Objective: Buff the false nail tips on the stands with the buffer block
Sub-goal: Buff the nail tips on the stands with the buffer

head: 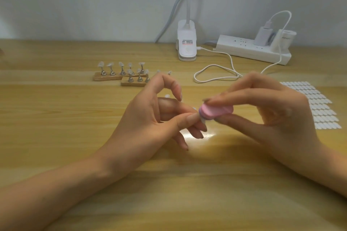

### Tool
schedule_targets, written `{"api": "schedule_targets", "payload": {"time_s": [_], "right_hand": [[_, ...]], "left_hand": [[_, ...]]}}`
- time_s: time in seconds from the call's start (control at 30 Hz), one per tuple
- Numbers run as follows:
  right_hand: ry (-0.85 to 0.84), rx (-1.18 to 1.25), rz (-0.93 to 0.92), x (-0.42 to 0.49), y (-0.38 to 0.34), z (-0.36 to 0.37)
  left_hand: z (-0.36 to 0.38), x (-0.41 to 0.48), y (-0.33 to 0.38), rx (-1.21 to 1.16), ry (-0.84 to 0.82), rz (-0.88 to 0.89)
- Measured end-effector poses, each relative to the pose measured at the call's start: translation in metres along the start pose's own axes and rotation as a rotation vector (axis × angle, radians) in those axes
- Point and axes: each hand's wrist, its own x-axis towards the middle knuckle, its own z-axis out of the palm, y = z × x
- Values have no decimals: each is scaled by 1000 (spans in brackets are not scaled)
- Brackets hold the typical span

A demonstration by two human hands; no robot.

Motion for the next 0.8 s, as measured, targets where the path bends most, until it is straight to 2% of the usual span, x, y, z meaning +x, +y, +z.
{"api": "schedule_targets", "payload": {"time_s": [0.3, 0.47, 0.63, 0.8], "right_hand": [[-4, -6, -29, 1, 3, 0], [82, -5, 57, -1, 16, -12], [72, 86, 106, -6, 14, -9], [22, 15, 62, -8, 8, -5]], "left_hand": [[0, 1, 0, -19, -5, -26], [-1, 1, 3, 116, 39, -6], [-3, -1, 3, 6, 76, -17], [-3, 0, 2, 62, 118, -16]]}}
